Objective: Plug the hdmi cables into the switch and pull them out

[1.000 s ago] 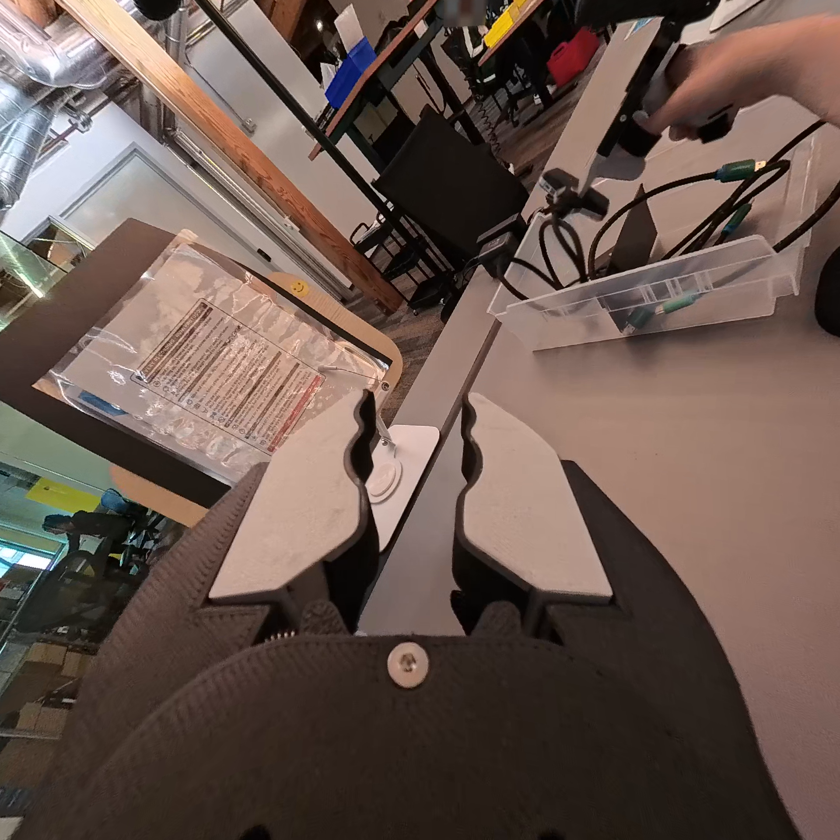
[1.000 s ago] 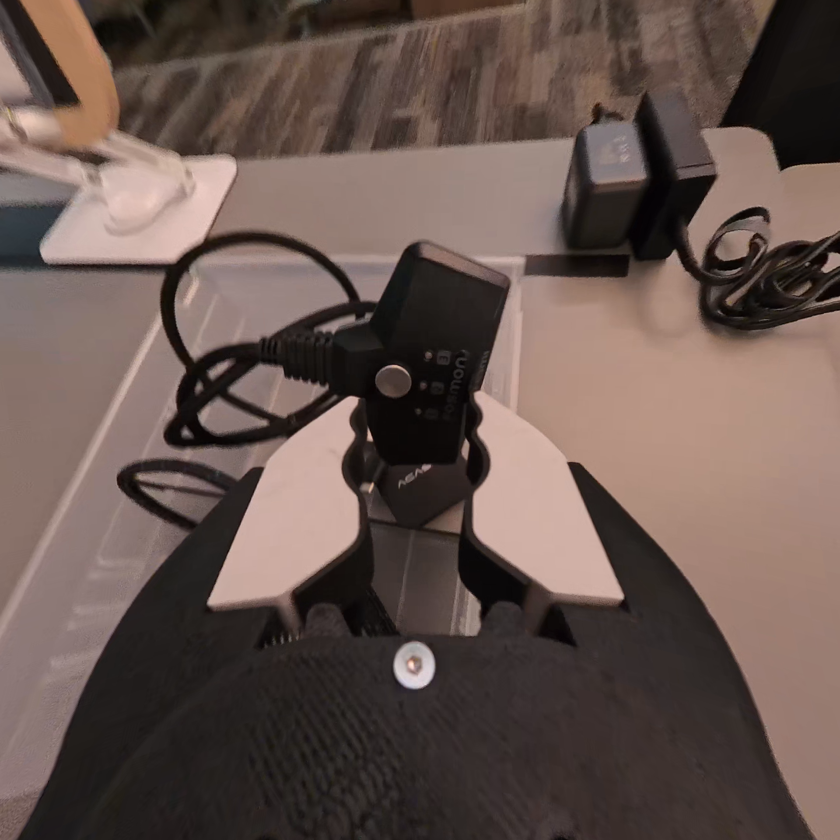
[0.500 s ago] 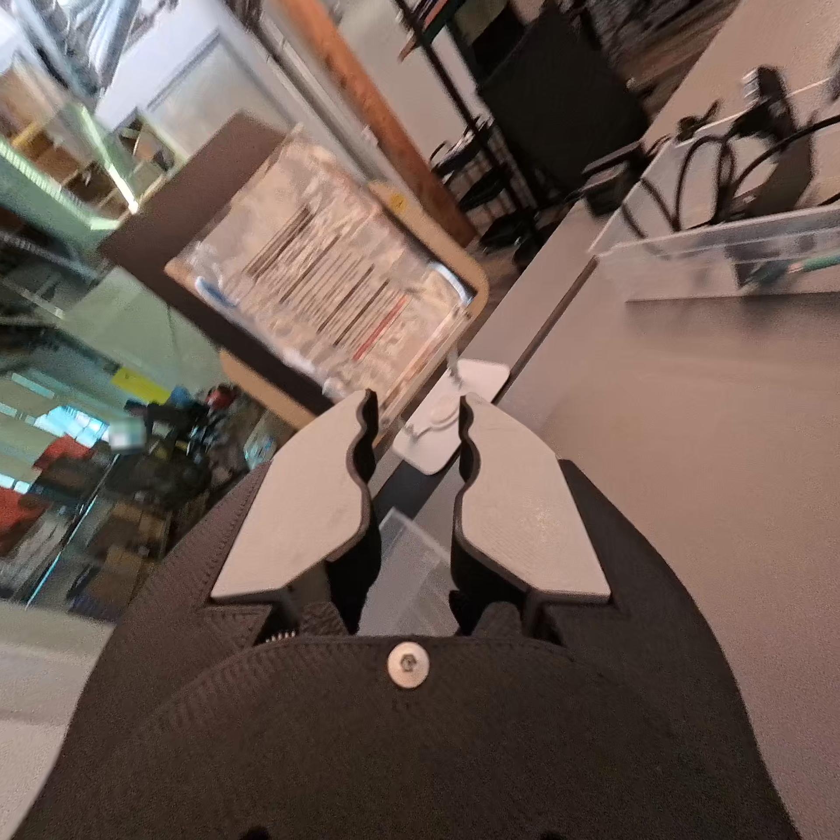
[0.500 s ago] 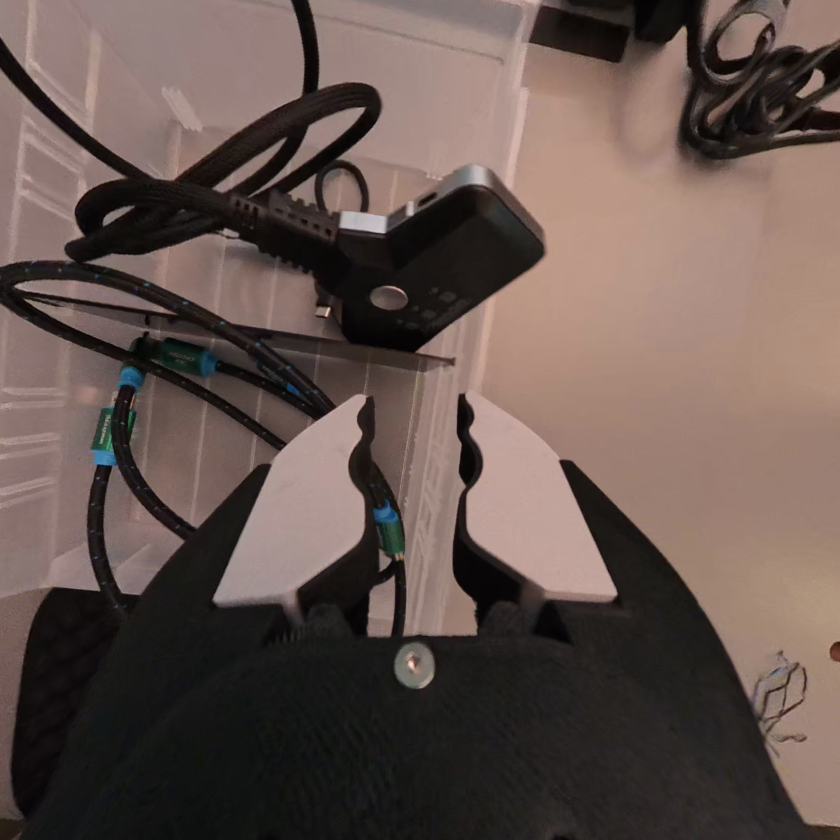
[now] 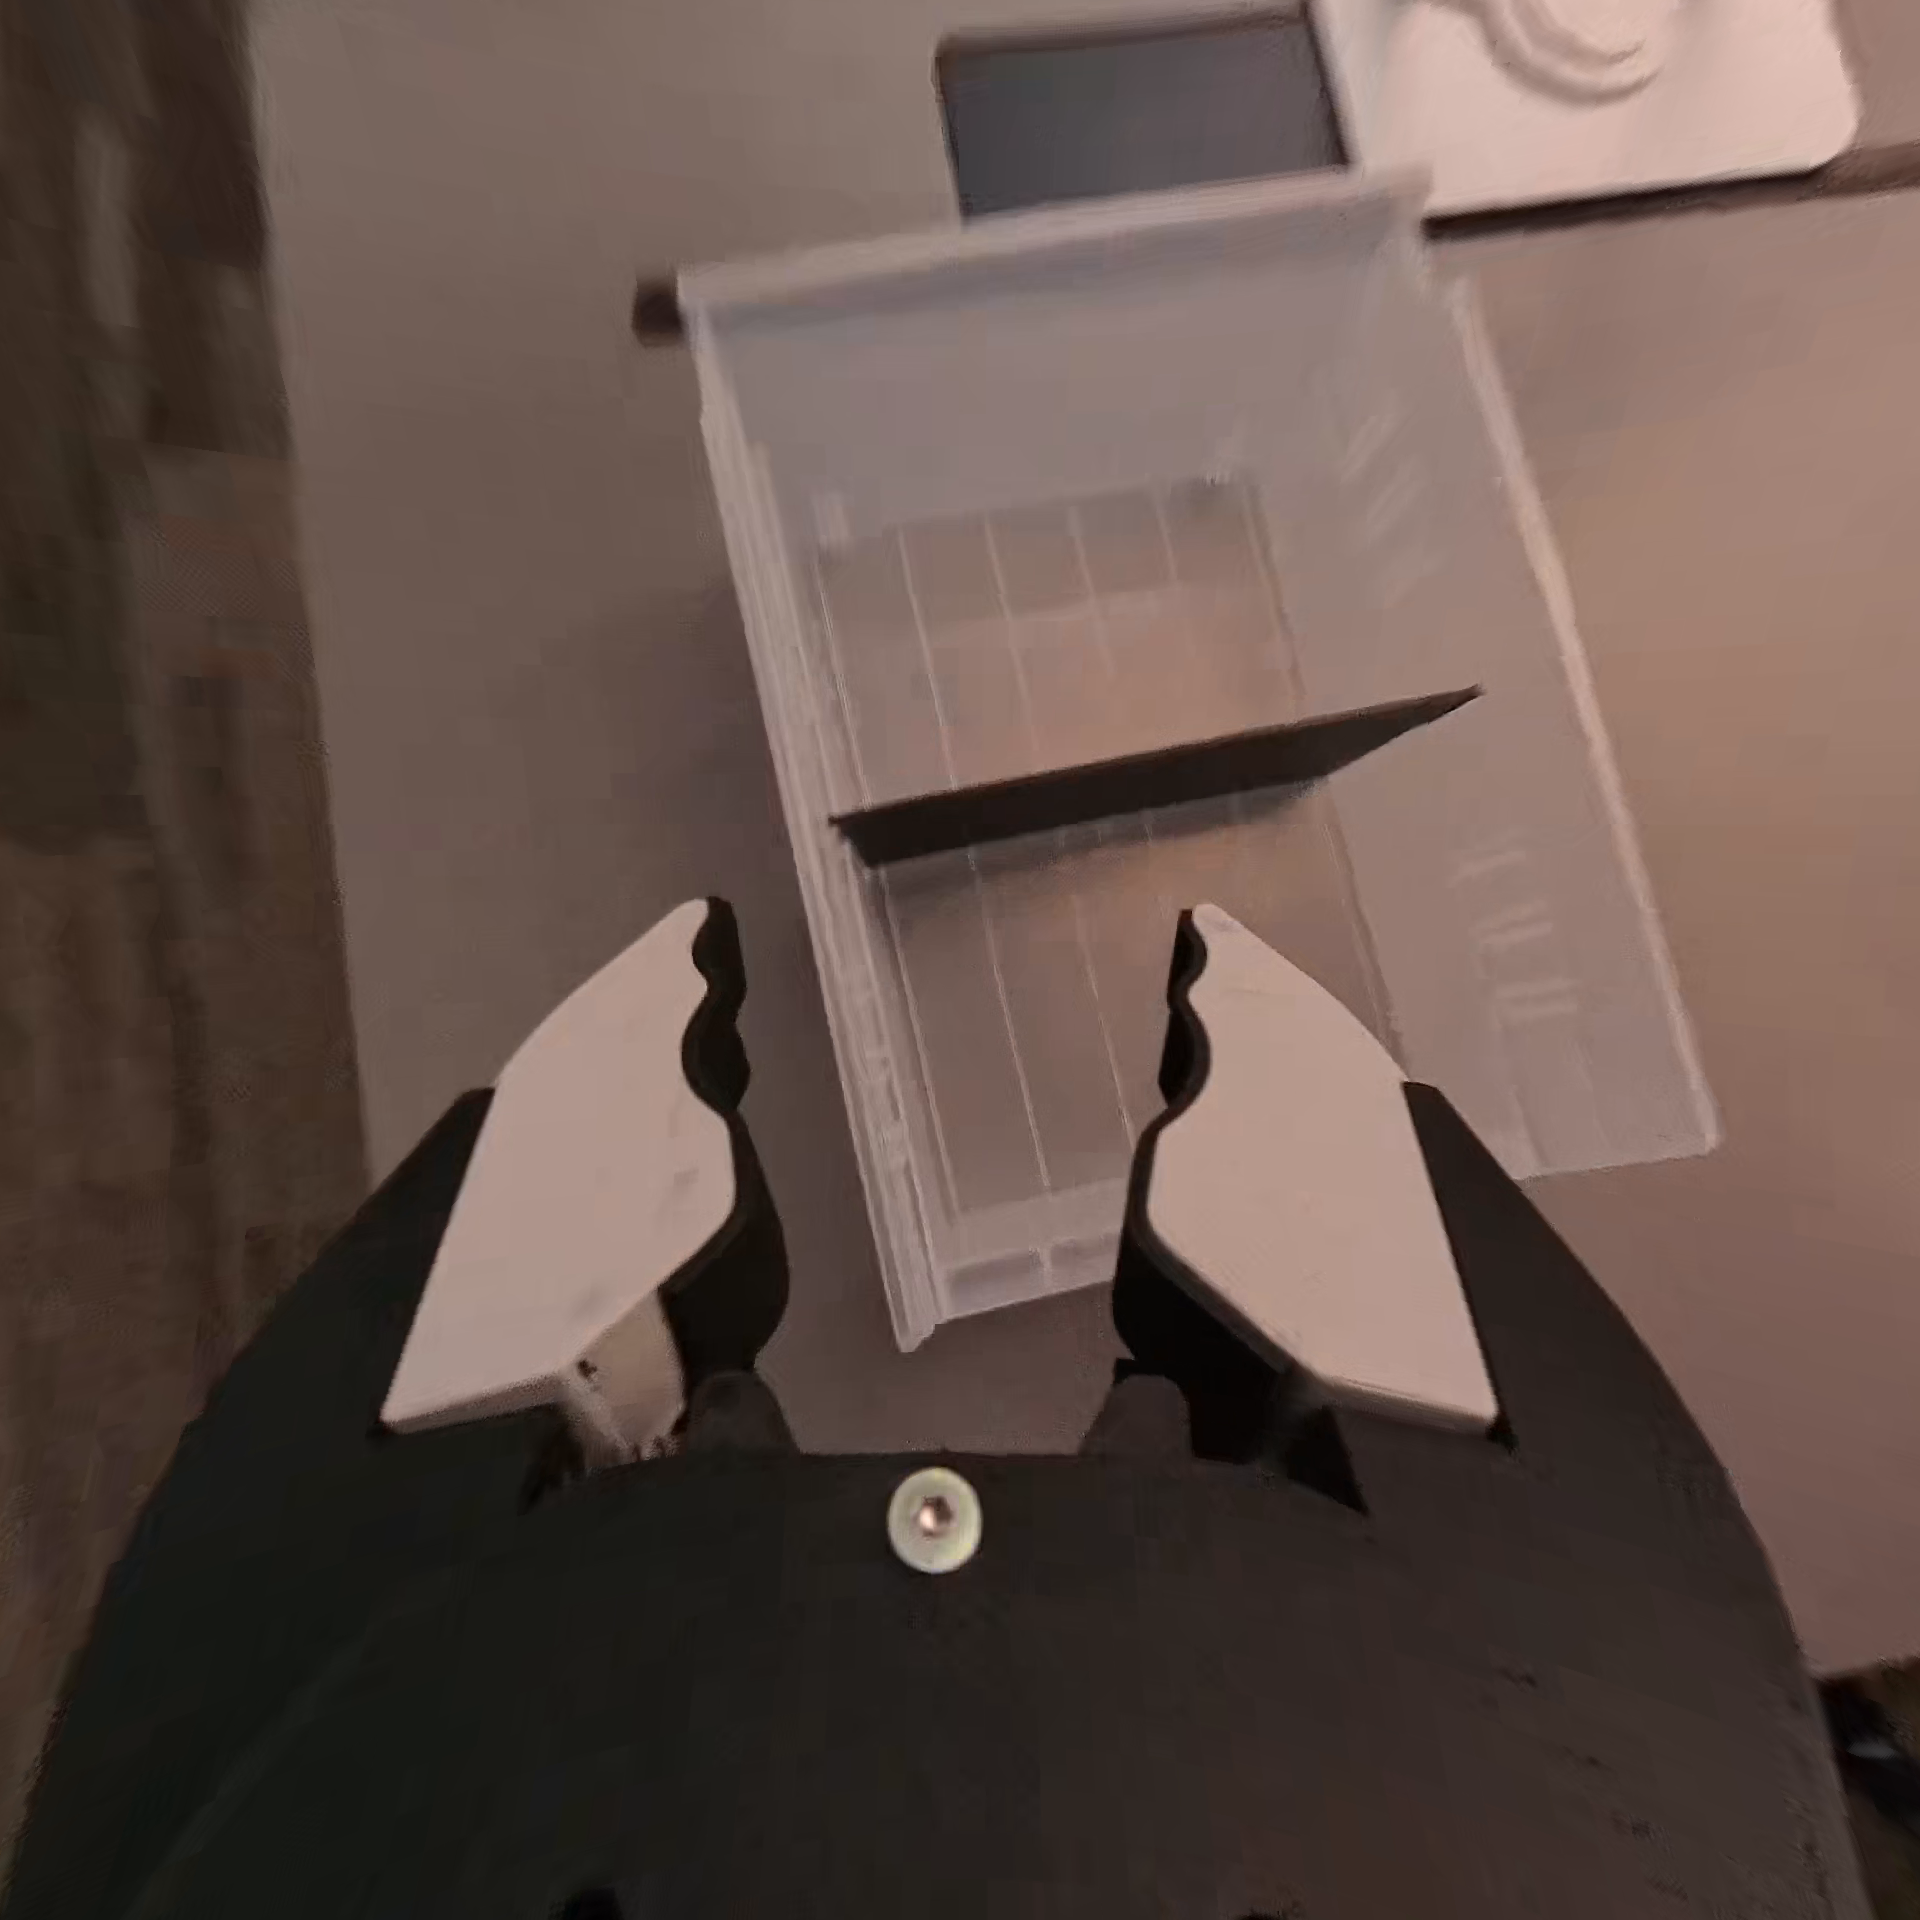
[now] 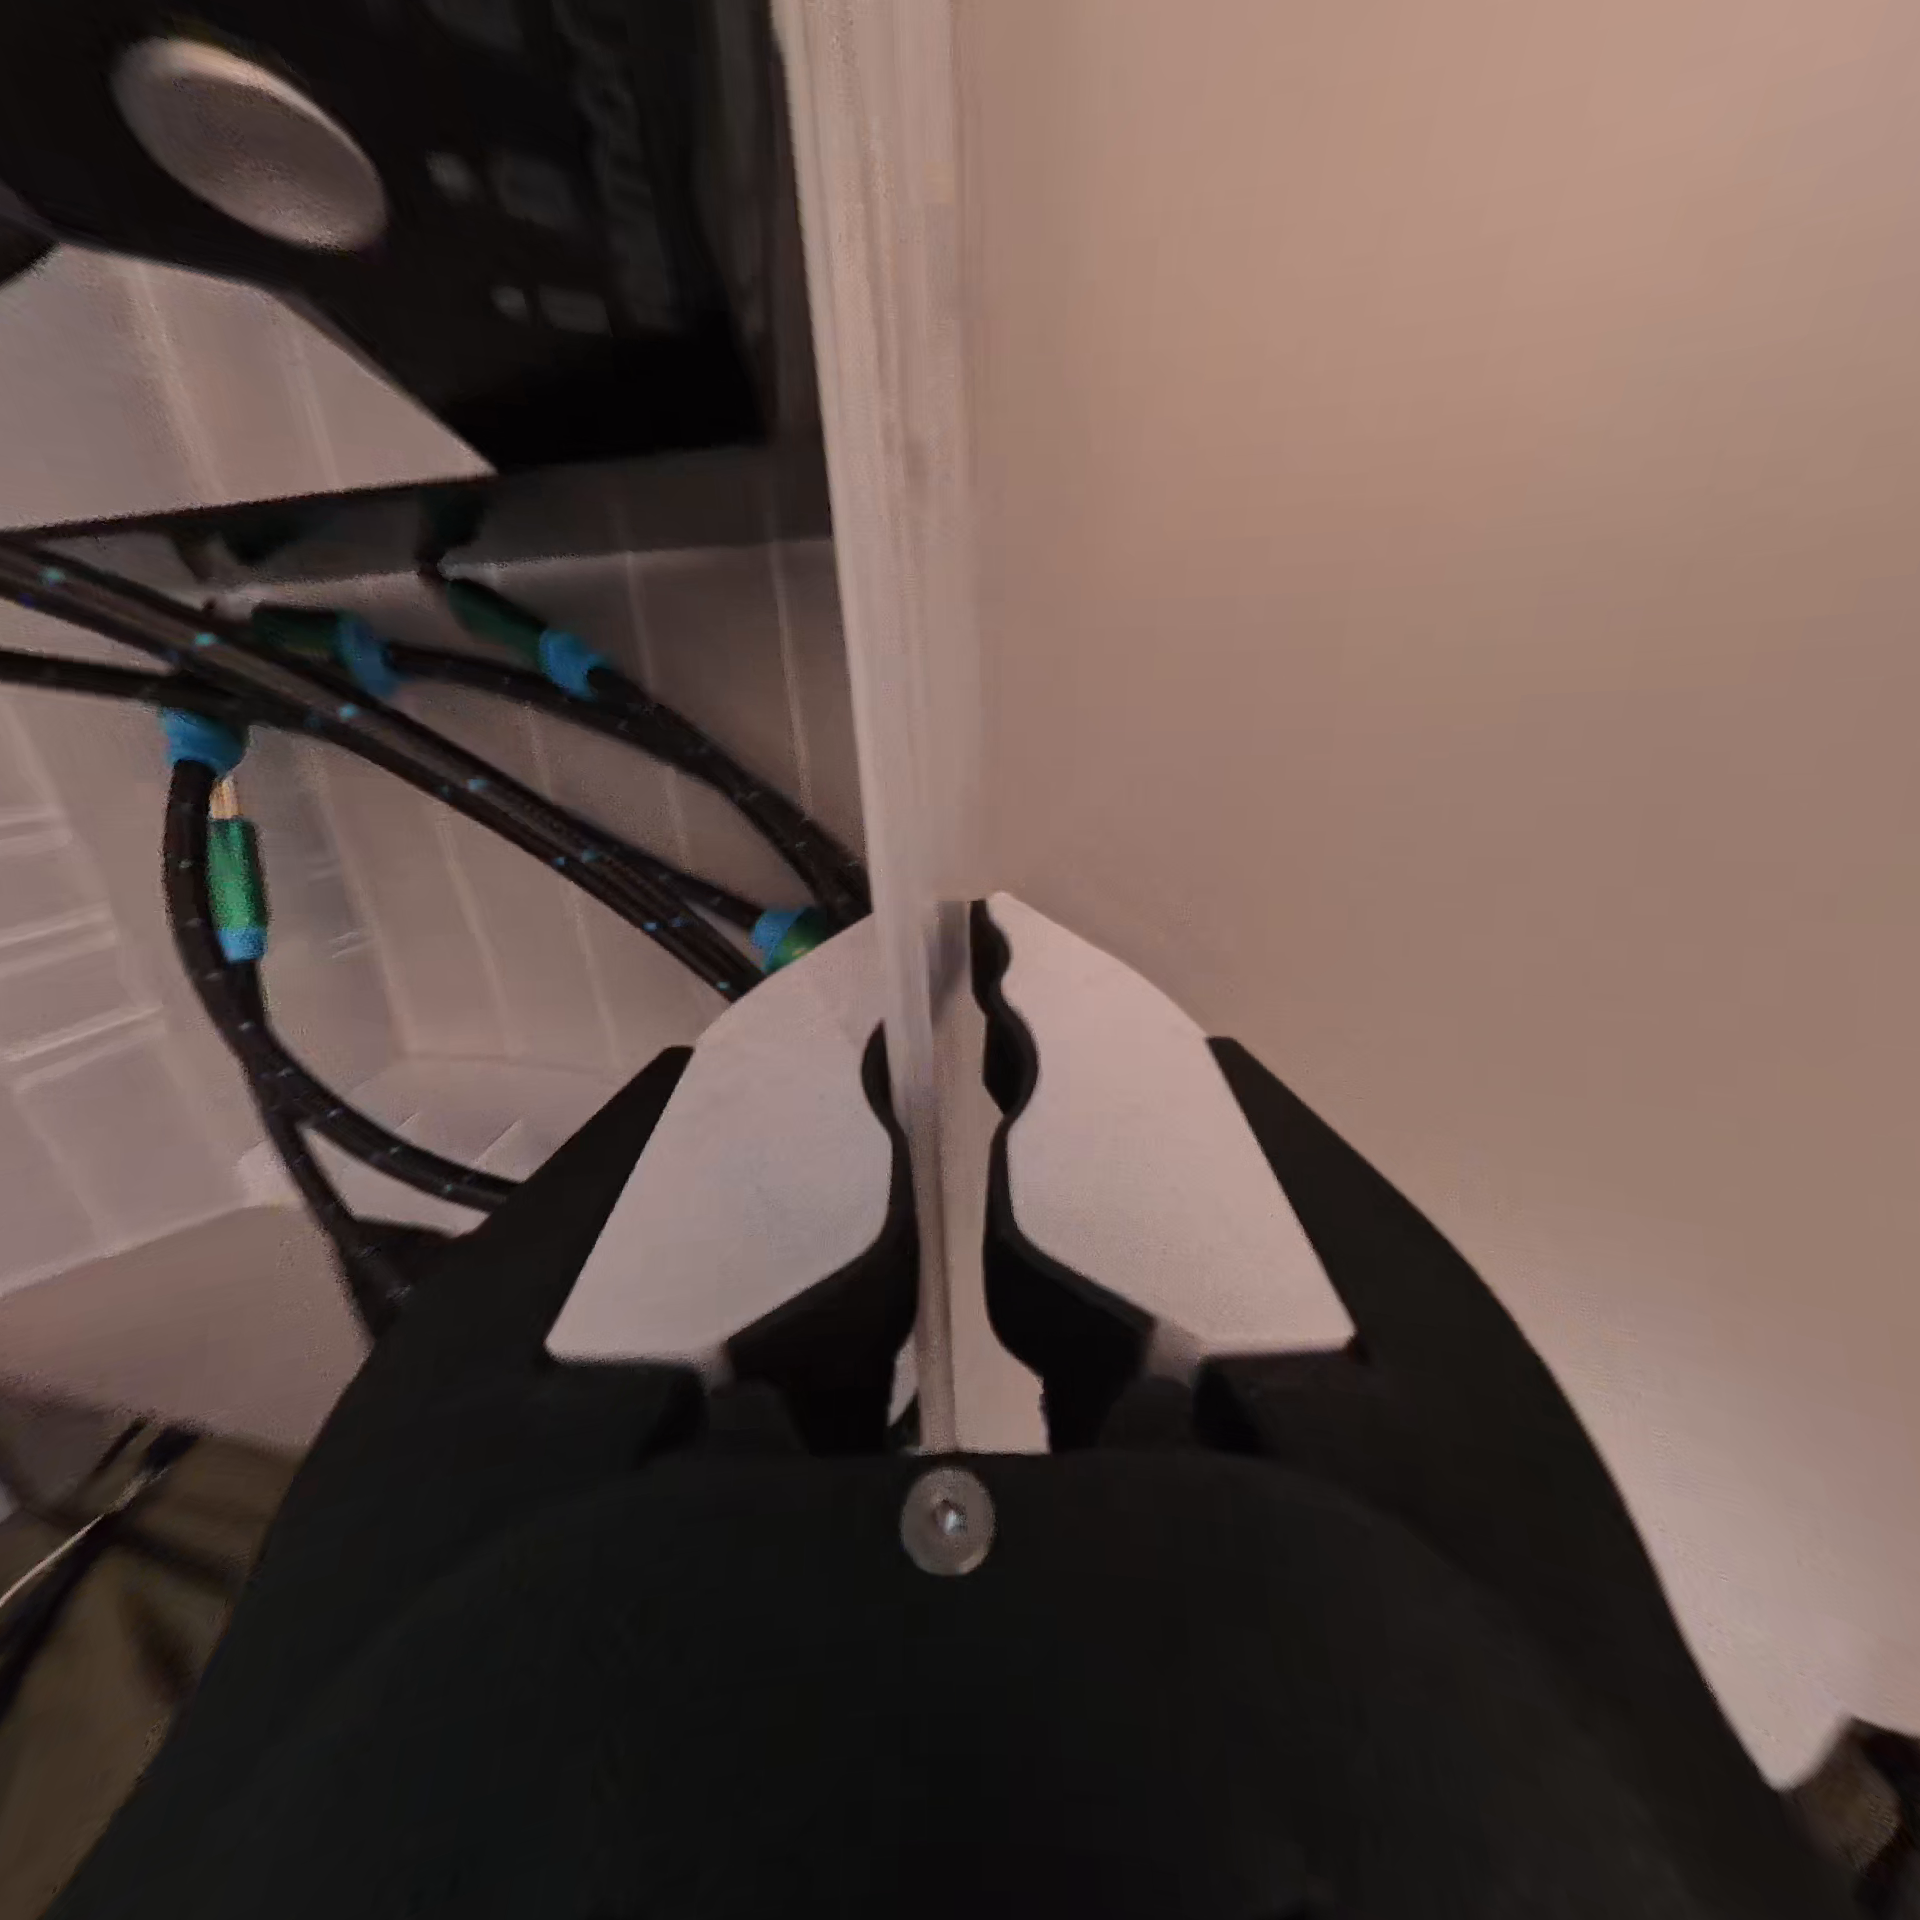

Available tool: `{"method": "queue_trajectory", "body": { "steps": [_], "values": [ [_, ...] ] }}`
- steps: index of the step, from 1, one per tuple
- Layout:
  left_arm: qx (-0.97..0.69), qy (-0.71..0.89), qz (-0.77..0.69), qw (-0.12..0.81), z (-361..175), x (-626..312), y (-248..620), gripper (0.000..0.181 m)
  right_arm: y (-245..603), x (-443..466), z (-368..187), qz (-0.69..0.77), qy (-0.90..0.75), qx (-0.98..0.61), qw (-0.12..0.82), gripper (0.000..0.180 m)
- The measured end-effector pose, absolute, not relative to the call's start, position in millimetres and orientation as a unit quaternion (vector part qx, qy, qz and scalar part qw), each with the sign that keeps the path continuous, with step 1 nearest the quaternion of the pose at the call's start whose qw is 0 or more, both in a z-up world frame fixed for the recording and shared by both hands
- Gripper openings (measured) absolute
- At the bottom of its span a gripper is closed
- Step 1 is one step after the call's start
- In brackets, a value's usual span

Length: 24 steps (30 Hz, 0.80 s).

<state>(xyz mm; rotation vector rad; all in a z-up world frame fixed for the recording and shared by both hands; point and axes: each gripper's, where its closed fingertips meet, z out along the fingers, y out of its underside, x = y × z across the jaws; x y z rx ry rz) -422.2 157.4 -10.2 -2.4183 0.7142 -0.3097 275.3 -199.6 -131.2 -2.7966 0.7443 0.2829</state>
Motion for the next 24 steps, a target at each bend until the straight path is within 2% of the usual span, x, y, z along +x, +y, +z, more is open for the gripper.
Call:
{"method": "queue_trajectory", "body": {
  "steps": [1, 4, 7, 9, 12, 14, 19, 24],
  "values": [
    [-0.924, 0.253, -0.116, 0.262, -25.9, -430.4, 159.5, 0.079, -198.9, 270.8, -134.7, 0.115, 0.257, -0.954, 0.106, 0.012],
    [-0.951, 0.226, -0.13, 0.165, -69.2, -436.4, 159.2, 0.067, -200.5, 273.9, -136.6, 0.082, 0.243, -0.962, 0.088, 0.007],
    [-0.966, 0.216, -0.113, 0.086, -105.9, -441.3, 159.2, 0.063, -200.9, 273.1, -139.2, 0.054, 0.215, -0.973, 0.064, 0.006],
    [-0.97, 0.216, -0.097, 0.05, -120.8, -445.1, 157.7, 0.048, -197.1, 262.2, -139.0, 0.073, 0.207, -0.974, 0.055, 0.007],
    [-0.965, 0.24, -0.097, 0.033, -126.9, -437.4, 156.9, 0.013, -189.8, 244.0, -138.9, 0.074, 0.166, -0.983, 0.029, 0.008],
    [-0.964, 0.262, -0.047, 0.026, -129.5, -440.1, 158.1, 0.005, -181.7, 229.4, -138.6, 0.083, 0.153, -0.985, 0.011, 0.008],
    [-0.953, 0.299, -0.044, 0.0, -130.0, -403.3, 146.0, 0.007, -152.3, 197.0, -137.6, 0.091, 0.114, -0.989, -0.006, 0.01],
    [-0.939, 0.344, 0.016, -0.017, -131.2, -362.8, 132.0, 0.021, -136.0, 166.4, -136.7, 0.085, 0.082, -0.993, -0.031, 0.009]
  ]
}}
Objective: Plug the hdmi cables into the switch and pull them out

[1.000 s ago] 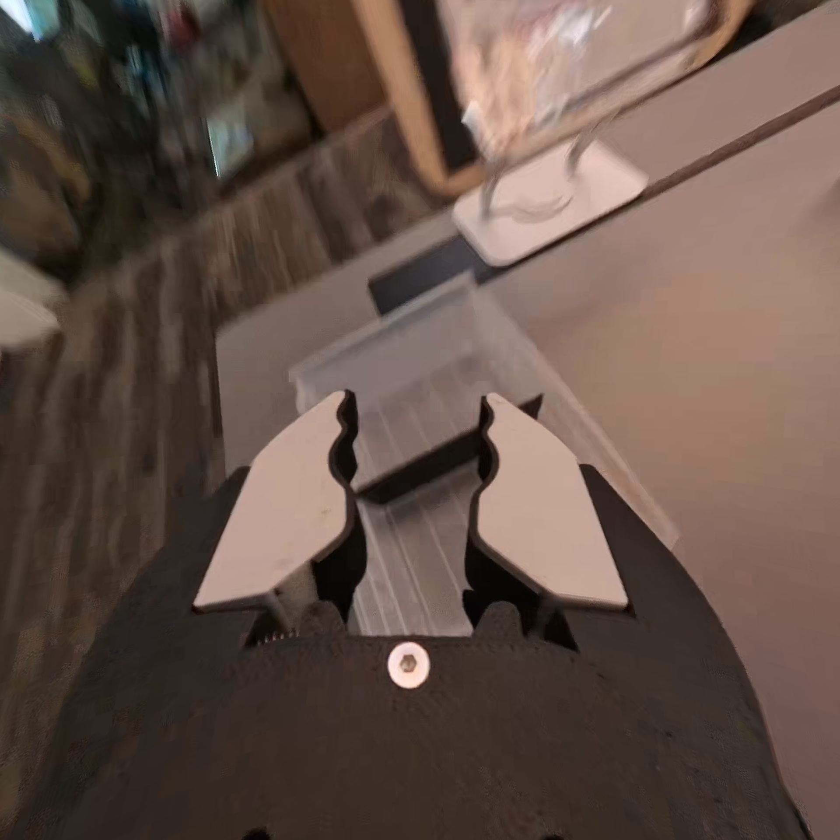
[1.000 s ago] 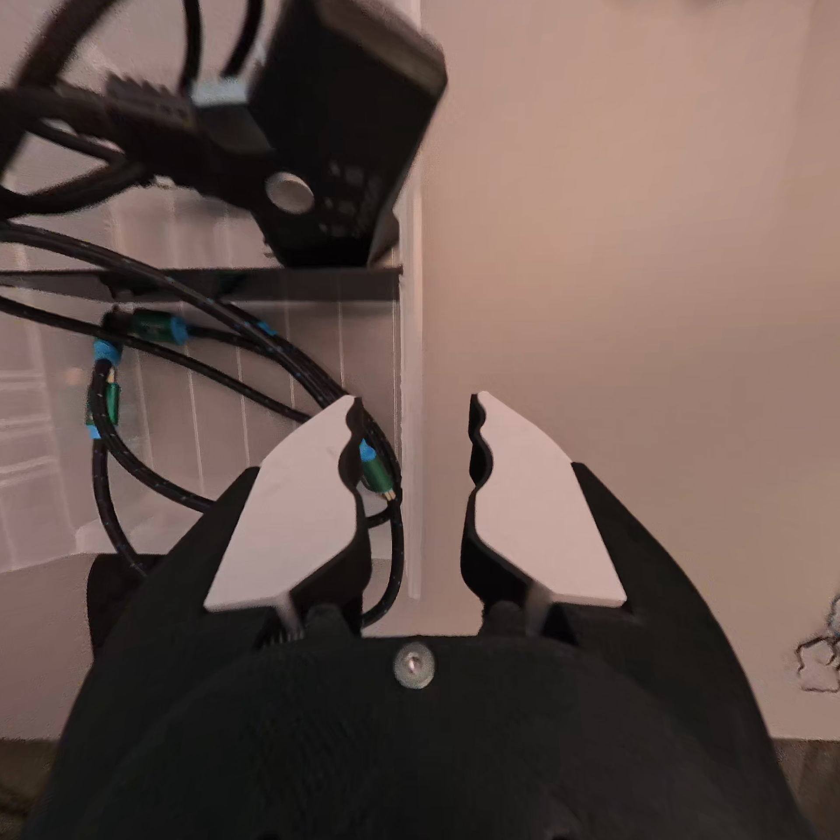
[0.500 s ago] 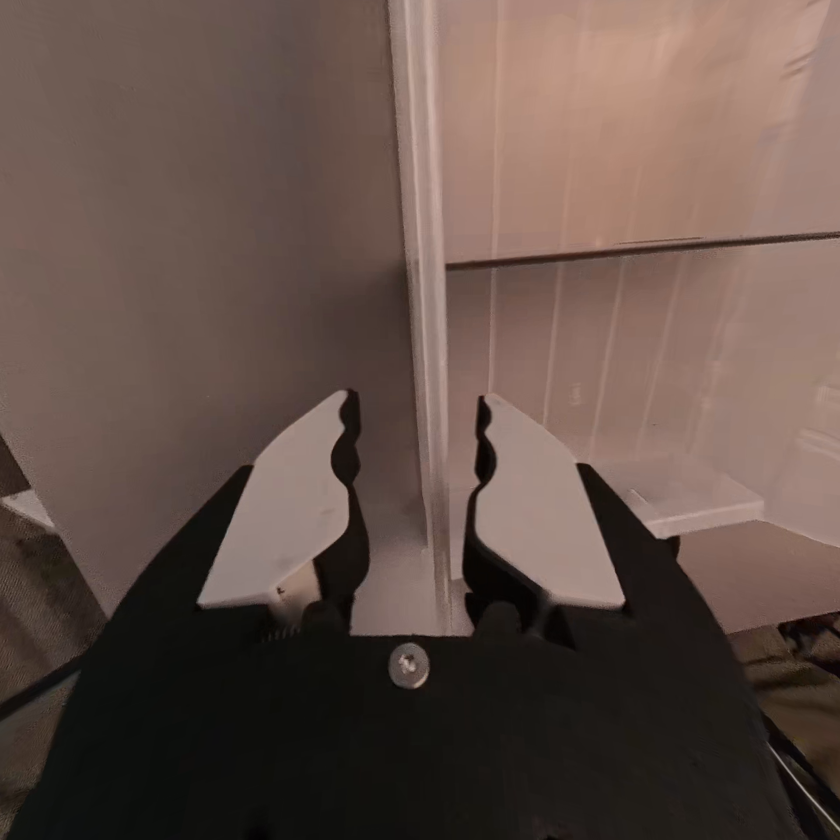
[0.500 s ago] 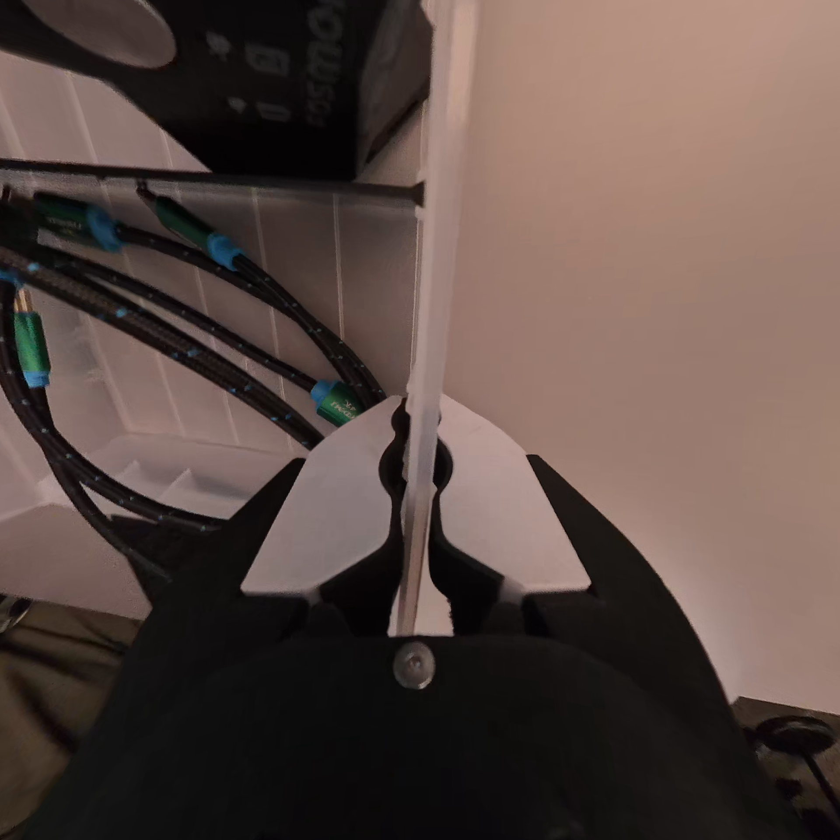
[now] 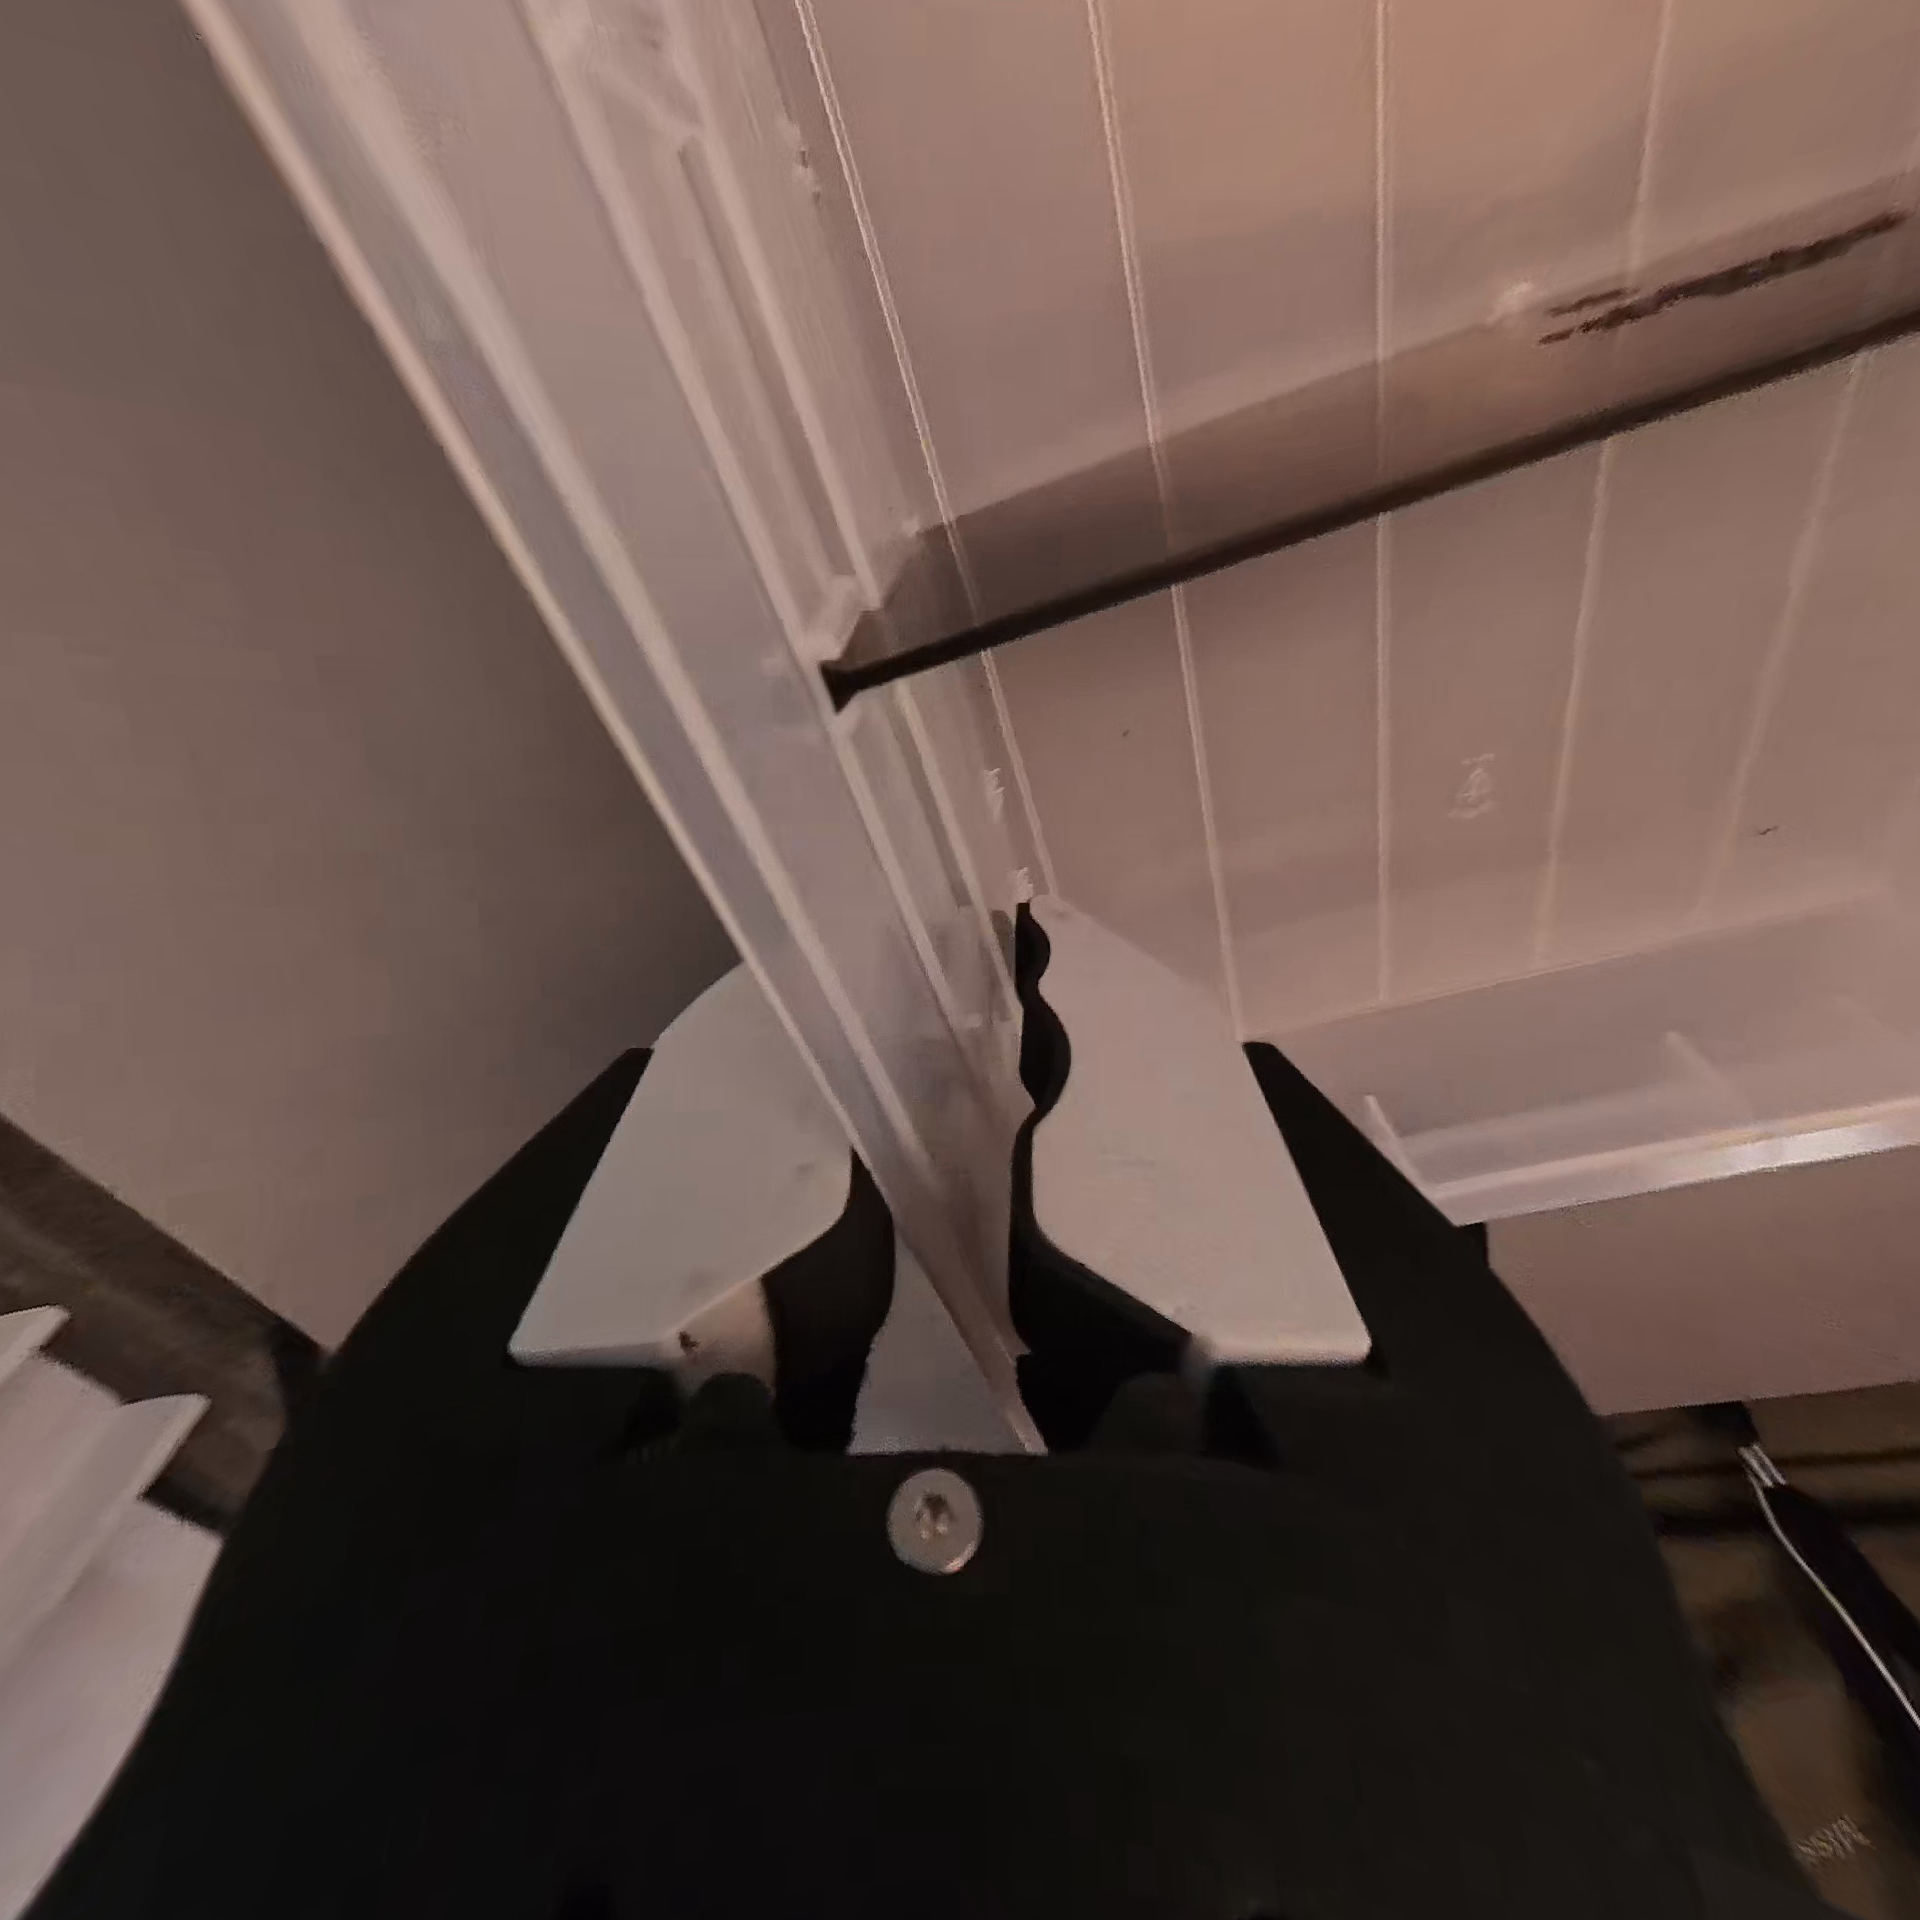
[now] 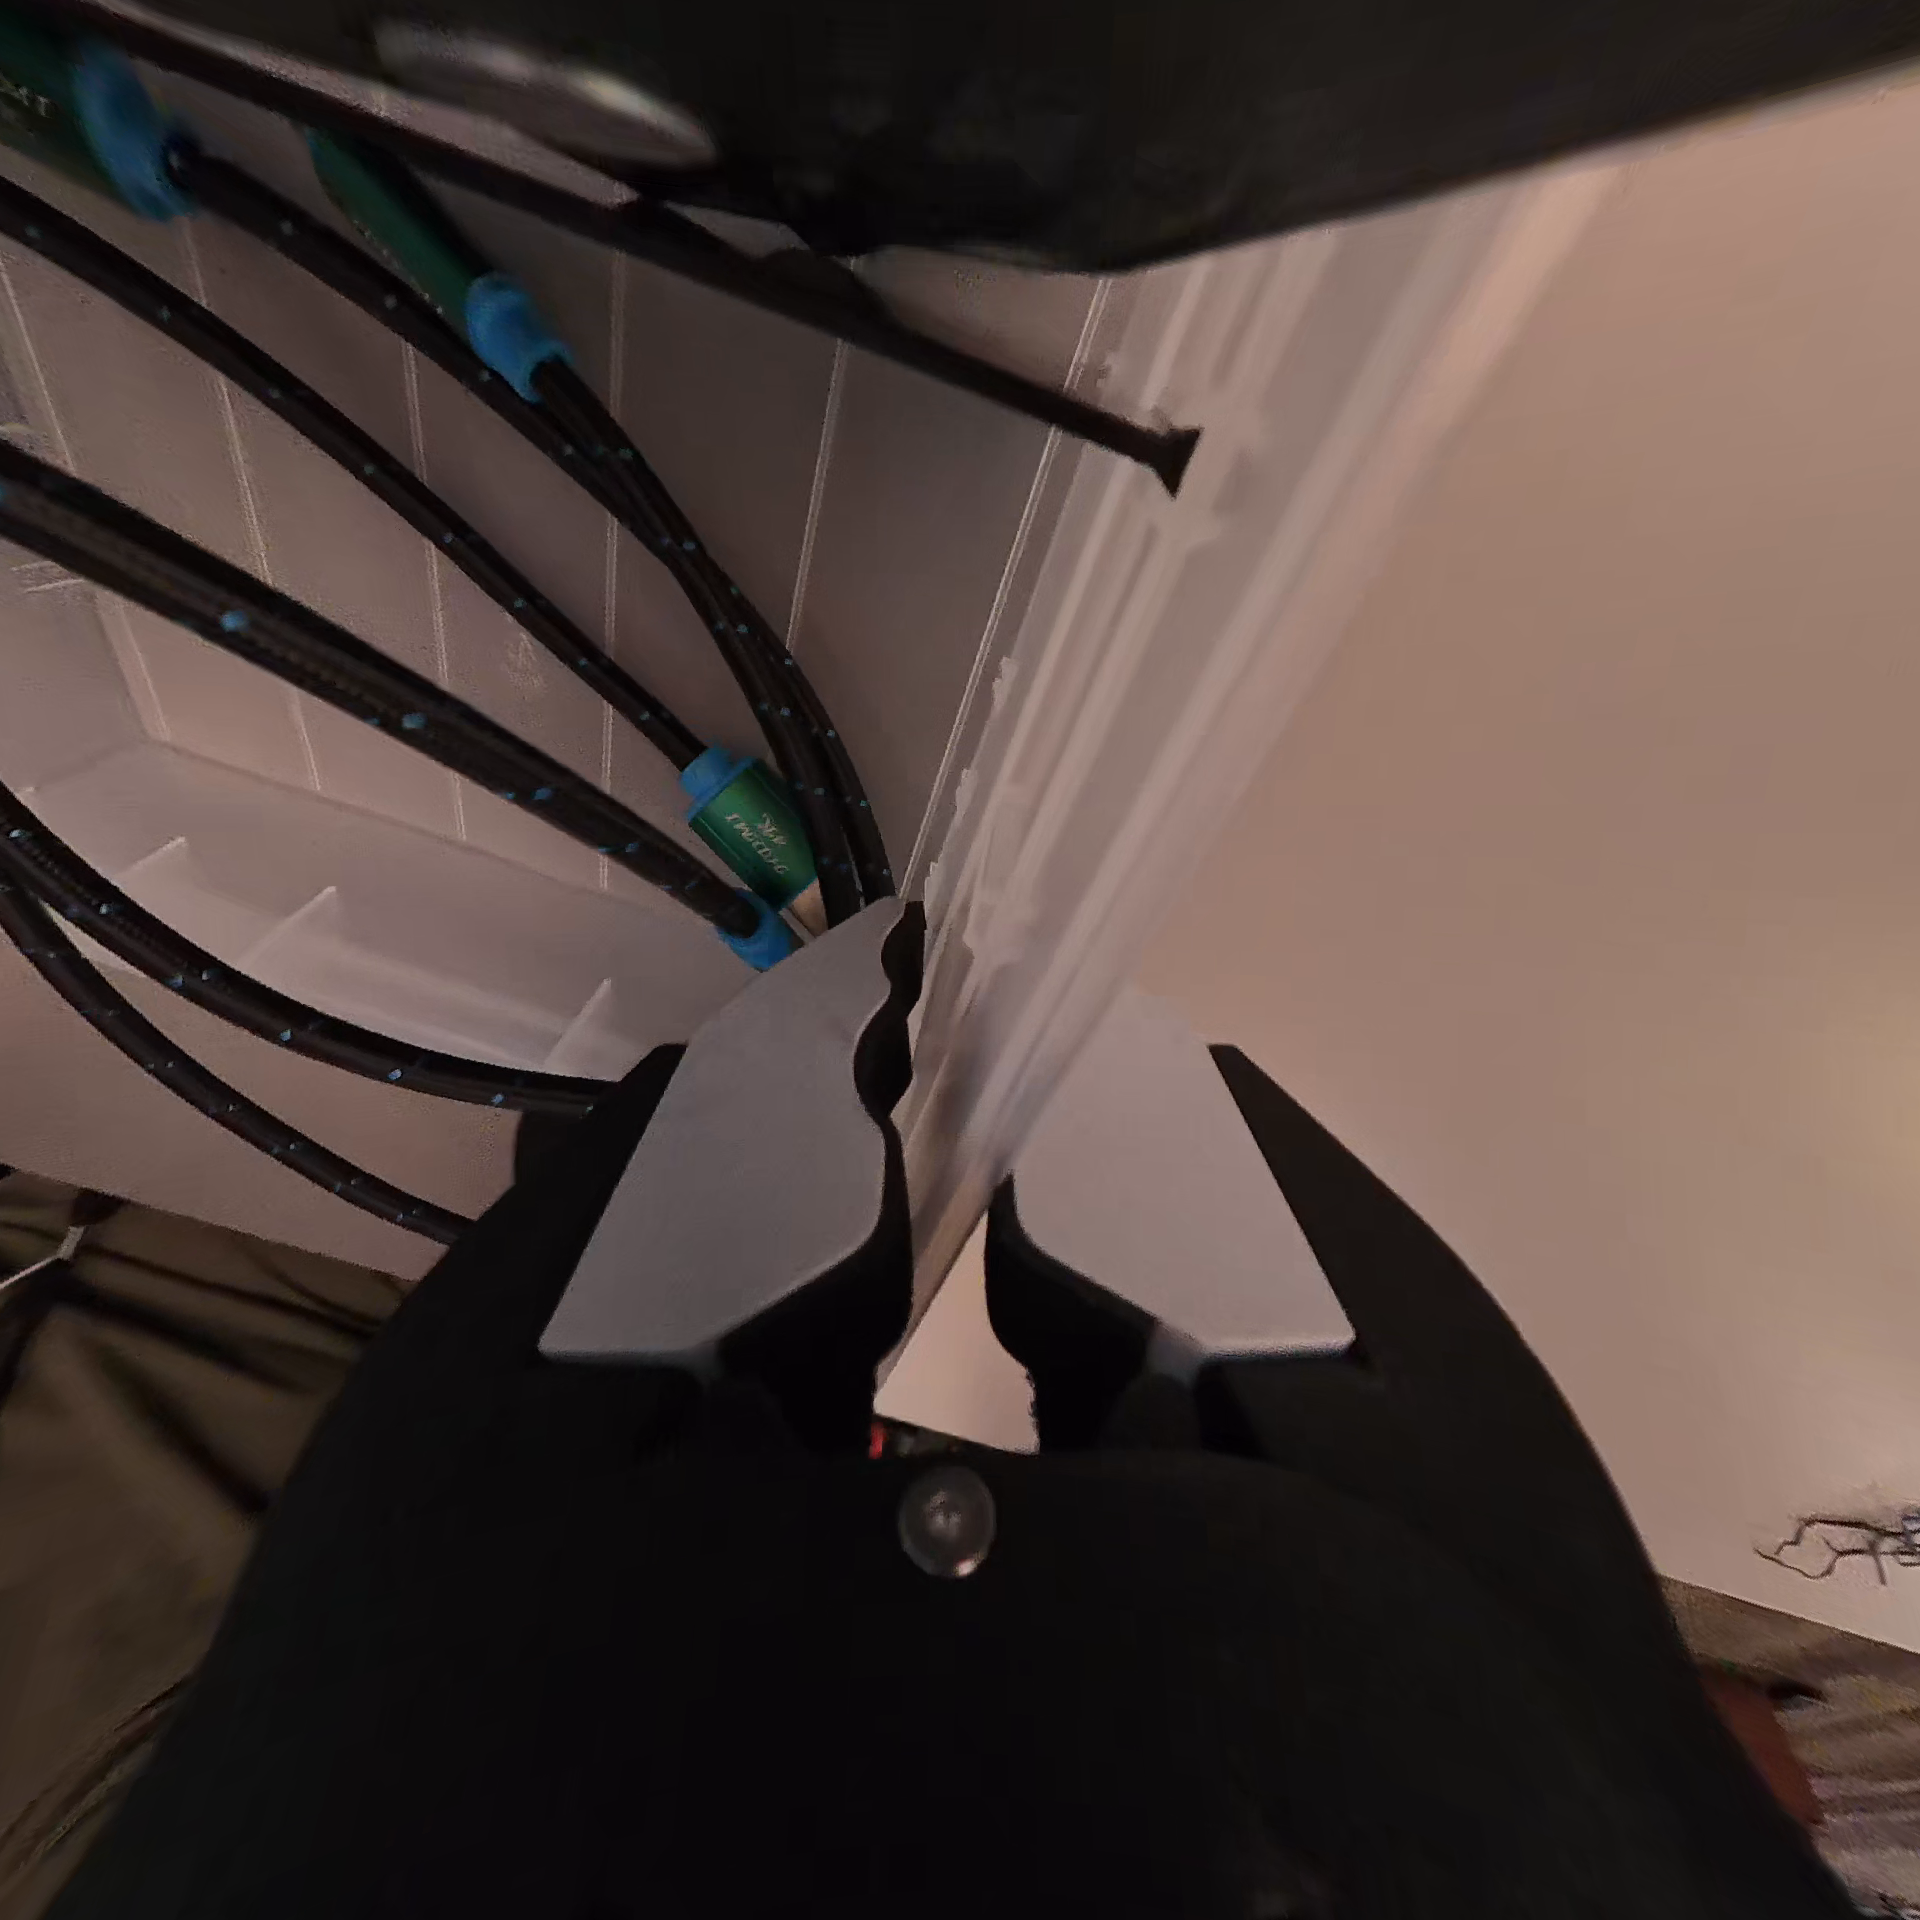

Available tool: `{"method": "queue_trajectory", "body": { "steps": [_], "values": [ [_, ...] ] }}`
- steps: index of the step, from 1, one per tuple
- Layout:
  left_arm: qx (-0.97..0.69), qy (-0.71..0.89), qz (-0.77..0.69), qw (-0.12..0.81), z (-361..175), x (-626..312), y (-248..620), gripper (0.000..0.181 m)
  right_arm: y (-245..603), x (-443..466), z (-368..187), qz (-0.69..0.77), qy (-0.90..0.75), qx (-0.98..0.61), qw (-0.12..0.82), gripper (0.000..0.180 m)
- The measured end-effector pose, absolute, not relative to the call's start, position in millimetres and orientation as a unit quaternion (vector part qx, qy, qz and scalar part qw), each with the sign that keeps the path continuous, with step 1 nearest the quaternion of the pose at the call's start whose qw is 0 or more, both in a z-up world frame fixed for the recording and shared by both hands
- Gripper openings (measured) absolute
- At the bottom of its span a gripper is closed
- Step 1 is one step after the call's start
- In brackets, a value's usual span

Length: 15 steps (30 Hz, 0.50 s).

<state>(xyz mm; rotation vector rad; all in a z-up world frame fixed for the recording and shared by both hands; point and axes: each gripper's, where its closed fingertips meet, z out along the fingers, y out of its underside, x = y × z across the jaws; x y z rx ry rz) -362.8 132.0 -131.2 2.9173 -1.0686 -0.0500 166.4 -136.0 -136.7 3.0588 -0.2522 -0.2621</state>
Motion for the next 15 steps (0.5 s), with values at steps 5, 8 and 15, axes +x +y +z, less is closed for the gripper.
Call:
{"method": "queue_trajectory", "body": {
  "steps": [5, 8, 15],
  "values": [
    [0.916, -0.398, -0.04, 0.016, -132.0, -323.4, 115.4, 0.032, -124.4, 133.1, -135.4, -0.088, -0.05, 0.994, 0.049, 0.01],
    [0.907, -0.417, -0.059, 0.015, -131.5, -315.5, 110.1, 0.04, -120.7, 114.0, -133.9, -0.103, -0.039, 0.992, 0.058, 0.013],
    [0.909, -0.413, -0.003, -0.056, -97.5, -308.8, 114.0, 0.045, -99.5, 128.9, -90.6, -0.041, -0.073, 0.995, -0.054, 0.018]
  ]
}}
